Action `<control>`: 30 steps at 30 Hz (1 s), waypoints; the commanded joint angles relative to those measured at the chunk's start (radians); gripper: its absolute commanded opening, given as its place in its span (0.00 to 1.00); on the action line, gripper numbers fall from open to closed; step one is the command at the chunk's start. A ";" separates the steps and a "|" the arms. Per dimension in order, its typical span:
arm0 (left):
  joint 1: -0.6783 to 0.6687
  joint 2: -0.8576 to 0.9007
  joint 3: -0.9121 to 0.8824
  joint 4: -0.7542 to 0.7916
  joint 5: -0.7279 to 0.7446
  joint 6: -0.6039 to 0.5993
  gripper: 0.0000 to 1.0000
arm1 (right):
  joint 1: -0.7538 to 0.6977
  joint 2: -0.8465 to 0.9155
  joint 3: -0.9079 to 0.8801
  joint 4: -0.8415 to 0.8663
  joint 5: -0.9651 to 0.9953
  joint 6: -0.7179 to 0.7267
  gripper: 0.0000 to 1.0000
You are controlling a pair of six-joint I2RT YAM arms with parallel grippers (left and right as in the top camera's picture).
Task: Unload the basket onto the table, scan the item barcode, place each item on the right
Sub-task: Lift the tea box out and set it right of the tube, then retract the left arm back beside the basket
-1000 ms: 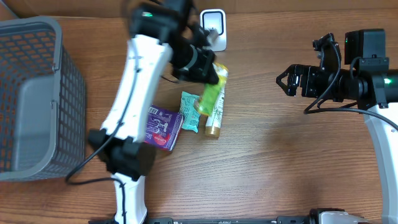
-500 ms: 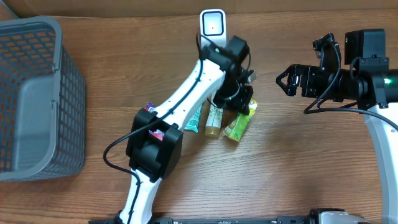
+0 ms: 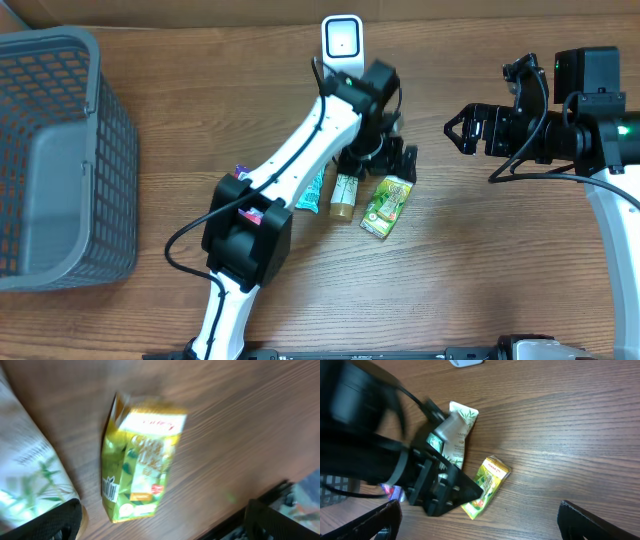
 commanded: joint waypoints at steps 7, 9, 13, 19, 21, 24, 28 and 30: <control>0.068 -0.085 0.547 -0.253 -0.167 0.117 0.97 | 0.006 -0.003 0.025 0.006 0.006 0.000 1.00; 0.072 -0.121 0.632 -0.300 -0.251 0.120 0.98 | 0.006 -0.003 0.025 0.006 0.006 0.000 1.00; 0.077 -0.221 0.719 -0.349 -0.386 0.122 1.00 | 0.006 -0.003 0.025 0.006 0.006 0.000 1.00; 0.081 -0.377 0.722 -0.417 -0.575 0.099 0.99 | 0.006 -0.003 0.025 0.006 0.006 0.000 1.00; 0.103 -0.424 0.692 -0.417 -0.578 0.093 1.00 | 0.006 -0.003 0.025 0.006 0.006 0.000 1.00; 0.181 -0.480 0.650 -0.417 -0.584 0.079 1.00 | 0.006 -0.003 0.025 0.006 0.006 0.000 1.00; 0.368 -0.545 0.555 -0.417 -0.564 0.059 1.00 | 0.006 -0.003 0.025 0.002 0.005 0.000 1.00; 0.463 -0.564 0.499 -0.417 -0.562 0.064 1.00 | 0.006 -0.003 0.025 0.003 0.005 0.000 1.00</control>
